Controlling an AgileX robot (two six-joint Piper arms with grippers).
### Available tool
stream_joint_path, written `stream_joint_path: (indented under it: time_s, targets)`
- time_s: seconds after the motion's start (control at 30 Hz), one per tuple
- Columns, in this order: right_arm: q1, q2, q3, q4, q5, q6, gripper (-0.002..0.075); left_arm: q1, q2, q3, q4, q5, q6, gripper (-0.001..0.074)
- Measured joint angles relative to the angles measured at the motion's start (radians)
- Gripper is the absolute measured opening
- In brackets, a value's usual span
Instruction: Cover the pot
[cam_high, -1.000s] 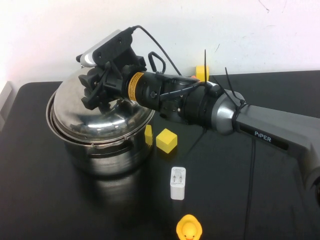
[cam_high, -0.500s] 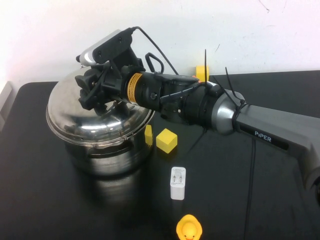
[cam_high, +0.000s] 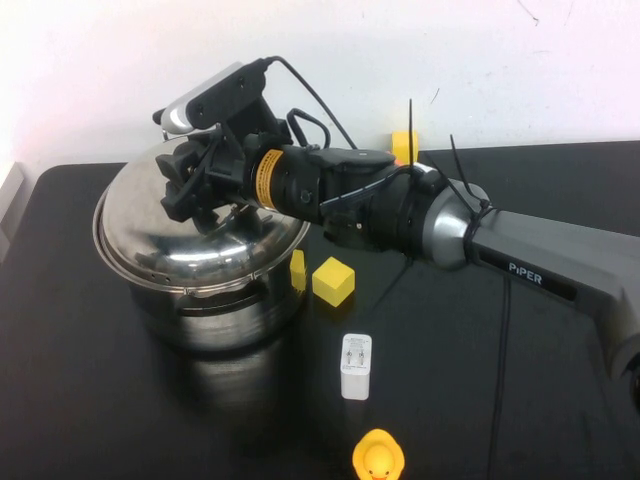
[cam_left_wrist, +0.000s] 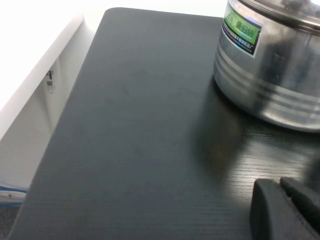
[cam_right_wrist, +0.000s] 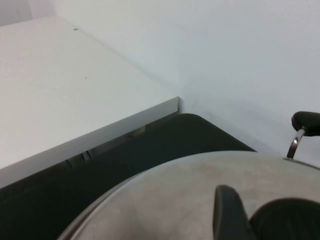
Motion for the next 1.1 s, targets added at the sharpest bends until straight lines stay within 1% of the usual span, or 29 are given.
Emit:
stream_joint_path:
  time_s: [0.5, 0.57, 0.63, 0.7, 0.77, 0.8, 0.87, 0.97, 1.03, 1.1]
  targets:
    - [0.0, 0.0, 0.0, -0.001, -0.003, 0.0, 0.034, 0.0, 0.0, 0.0, 0.0, 0.0, 0.0, -0.0002]
    - [-0.002, 0.0, 0.0, -0.001, -0.029, 0.0, 0.0384, 0.0, 0.0, 0.0, 0.0, 0.0, 0.0, -0.0002]
    - [-0.011, -0.002, 0.0, -0.008, -0.076, 0.0, 0.0446, 0.0, 0.0, 0.0, 0.0, 0.0, 0.0, -0.0002]
    - [-0.022, -0.016, 0.0, -0.034, -0.115, 0.005, 0.046, 0.0, 0.0, 0.0, 0.0, 0.0, 0.0, -0.0002]
    - [-0.034, -0.045, 0.0, -0.084, -0.142, 0.028, 0.043, 0.0, 0.0, 0.0, 0.0, 0.0, 0.0, -0.0002]
    - [-0.042, -0.07, 0.0, -0.128, -0.154, 0.051, 0.0398, 0.0, 0.0, 0.0, 0.0, 0.0, 0.0, -0.0002]
    - [-0.055, -0.128, 0.0, -0.232, -0.176, 0.117, 0.0321, 0.0, 0.0, 0.0, 0.0, 0.0, 0.0, -0.0002]
    - [-0.081, -0.235, 0.002, -0.432, -0.226, 0.267, 0.0177, 0.0, 0.0, 0.0, 0.0, 0.0, 0.0, -0.0002]
    - [-0.098, -0.317, 0.028, -0.489, -0.273, 0.319, 0.0088, 0.0, 0.0, 0.0, 0.0, 0.0, 0.0, -0.0002]
    - [-0.108, -0.4, 0.074, -0.511, -0.29, 0.334, 0.004, 0.0, 0.0, 0.0, 0.0, 0.0, 0.0, -0.0002]
